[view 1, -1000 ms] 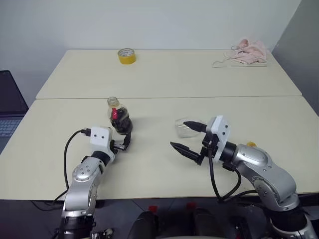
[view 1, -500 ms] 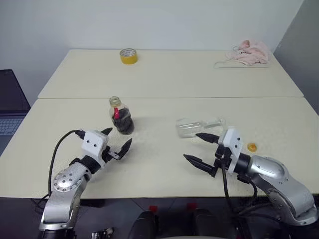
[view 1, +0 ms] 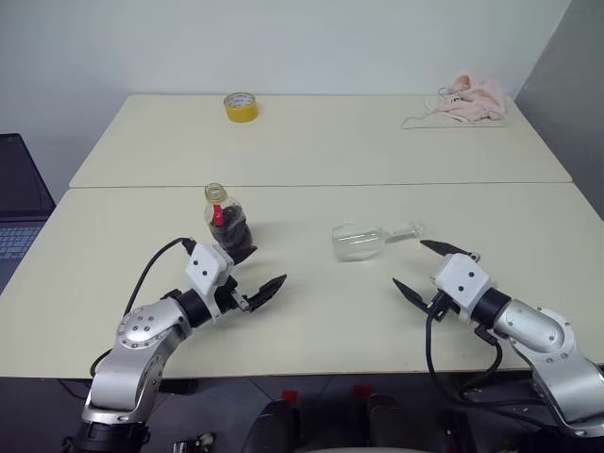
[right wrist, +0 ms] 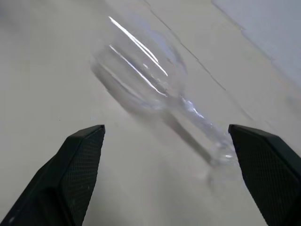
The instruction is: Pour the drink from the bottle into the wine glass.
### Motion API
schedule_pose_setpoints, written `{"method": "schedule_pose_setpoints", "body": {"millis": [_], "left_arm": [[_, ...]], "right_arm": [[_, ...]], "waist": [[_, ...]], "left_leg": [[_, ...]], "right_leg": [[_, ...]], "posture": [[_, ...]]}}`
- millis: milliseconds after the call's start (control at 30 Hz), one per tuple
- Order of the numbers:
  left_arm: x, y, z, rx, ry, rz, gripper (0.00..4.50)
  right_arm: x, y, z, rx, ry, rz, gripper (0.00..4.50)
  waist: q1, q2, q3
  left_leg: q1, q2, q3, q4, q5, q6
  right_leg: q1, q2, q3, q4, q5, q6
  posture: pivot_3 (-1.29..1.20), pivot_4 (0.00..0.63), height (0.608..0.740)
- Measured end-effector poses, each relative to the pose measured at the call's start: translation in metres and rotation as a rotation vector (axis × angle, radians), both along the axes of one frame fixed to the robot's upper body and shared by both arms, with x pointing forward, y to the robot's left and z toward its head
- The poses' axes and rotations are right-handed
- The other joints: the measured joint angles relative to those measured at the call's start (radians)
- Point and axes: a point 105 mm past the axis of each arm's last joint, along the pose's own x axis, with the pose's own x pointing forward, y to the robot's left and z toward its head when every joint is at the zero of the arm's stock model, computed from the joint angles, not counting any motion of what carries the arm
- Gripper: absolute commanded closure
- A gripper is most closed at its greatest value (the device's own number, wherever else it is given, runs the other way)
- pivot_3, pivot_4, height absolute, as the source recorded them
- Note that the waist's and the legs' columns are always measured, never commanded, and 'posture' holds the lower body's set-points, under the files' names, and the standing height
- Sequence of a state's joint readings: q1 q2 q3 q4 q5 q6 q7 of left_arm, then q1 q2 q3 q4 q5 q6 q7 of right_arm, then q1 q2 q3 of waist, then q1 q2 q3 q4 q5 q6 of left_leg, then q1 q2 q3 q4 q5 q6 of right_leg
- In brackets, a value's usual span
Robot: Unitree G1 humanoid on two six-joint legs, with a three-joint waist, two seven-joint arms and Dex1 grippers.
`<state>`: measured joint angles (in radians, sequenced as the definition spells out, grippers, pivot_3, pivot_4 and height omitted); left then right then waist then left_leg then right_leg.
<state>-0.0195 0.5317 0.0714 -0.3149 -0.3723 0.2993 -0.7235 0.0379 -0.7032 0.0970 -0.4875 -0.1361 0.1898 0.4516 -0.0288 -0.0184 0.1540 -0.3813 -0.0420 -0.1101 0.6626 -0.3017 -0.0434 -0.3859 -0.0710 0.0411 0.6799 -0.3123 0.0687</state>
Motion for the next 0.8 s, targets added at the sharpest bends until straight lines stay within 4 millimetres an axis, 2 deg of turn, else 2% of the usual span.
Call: {"method": "schedule_pose_setpoints", "body": {"millis": [267, 367, 600, 800], "left_arm": [[0.000, -0.011, 0.000, -0.014, 0.012, -0.067, 0.02], [-0.001, -0.017, 0.000, -0.022, 0.024, -0.106, 0.02], [0.000, -0.026, 0.001, -0.020, 0.052, -0.141, 0.02], [0.004, -0.031, 0.005, -0.038, 0.060, -0.137, 0.02]], "right_arm": [[0.025, -0.003, -0.019, -0.288, -0.224, -0.101, 0.00], [0.037, -0.004, -0.019, -0.374, -0.302, -0.133, 0.00], [0.052, -0.006, -0.023, -0.415, -0.331, -0.158, 0.00], [0.070, 0.001, -0.021, -0.446, -0.372, -0.171, 0.00]], "waist": [[0.001, 0.000, 0.000], [0.000, 0.000, 0.000], [-0.003, 0.000, 0.000], [-0.005, 0.000, 0.000]], "left_leg": [[0.000, 0.000, 0.001, 0.000, 0.000, 0.000], [0.000, 0.000, 0.001, 0.000, 0.000, 0.000], [0.000, 0.000, 0.001, 0.000, 0.000, 0.000], [0.000, 0.000, 0.002, 0.000, 0.000, 0.000]], "right_leg": [[0.000, 0.000, 0.001, 0.000, 0.000, 0.000], [0.000, 0.000, 0.001, 0.000, 0.000, 0.000], [0.000, 0.000, 0.001, 0.000, 0.000, 0.000], [-0.001, 0.000, 0.001, 0.000, 0.000, 0.000]], "posture": [[0.00, 0.150, 0.740], [0.00, 0.150, 0.740], [0.00, 0.150, 0.740], [0.00, 0.150, 0.740]]}}
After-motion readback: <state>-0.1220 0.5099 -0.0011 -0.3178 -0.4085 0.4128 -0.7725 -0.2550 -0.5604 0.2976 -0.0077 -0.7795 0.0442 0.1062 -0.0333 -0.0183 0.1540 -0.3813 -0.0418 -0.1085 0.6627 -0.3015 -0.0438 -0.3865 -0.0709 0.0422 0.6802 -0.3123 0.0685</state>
